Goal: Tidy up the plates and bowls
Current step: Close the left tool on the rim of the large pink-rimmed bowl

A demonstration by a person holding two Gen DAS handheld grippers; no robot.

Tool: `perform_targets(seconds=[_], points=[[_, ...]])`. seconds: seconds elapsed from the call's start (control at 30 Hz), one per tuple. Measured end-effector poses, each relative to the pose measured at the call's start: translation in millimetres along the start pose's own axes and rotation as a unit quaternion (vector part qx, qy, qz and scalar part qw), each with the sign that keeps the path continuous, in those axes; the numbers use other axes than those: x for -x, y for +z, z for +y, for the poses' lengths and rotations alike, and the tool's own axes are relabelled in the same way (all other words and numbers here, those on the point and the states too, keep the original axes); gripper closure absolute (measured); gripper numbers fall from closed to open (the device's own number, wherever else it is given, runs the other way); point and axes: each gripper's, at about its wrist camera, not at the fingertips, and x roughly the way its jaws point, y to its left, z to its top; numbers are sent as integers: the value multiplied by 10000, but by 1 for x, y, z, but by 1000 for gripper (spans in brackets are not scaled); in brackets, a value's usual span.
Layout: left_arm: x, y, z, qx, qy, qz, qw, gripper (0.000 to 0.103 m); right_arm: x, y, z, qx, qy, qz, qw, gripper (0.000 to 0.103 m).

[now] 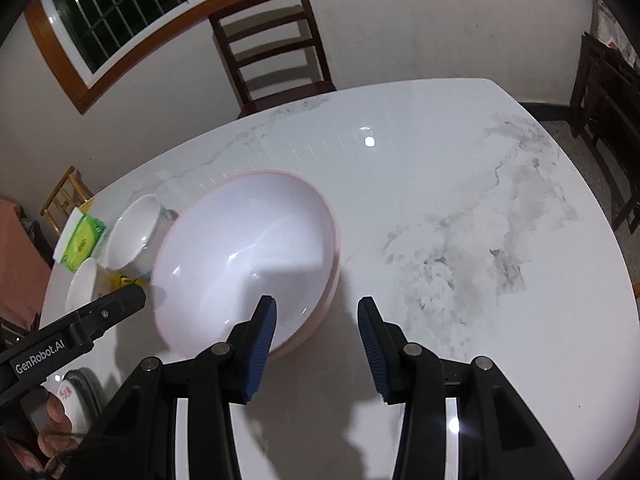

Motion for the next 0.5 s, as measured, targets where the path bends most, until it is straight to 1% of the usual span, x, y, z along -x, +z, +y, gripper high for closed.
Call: perform_targets(seconds=[0.37,0.5], points=[[-39,8,-8,-81,56,240,9997,49,-23,2,3,-2,-183,132,9997,60],[-47,5,-8,-99,14,296,9995,52,-27,0,6,-7,-148,120,9998,60]])
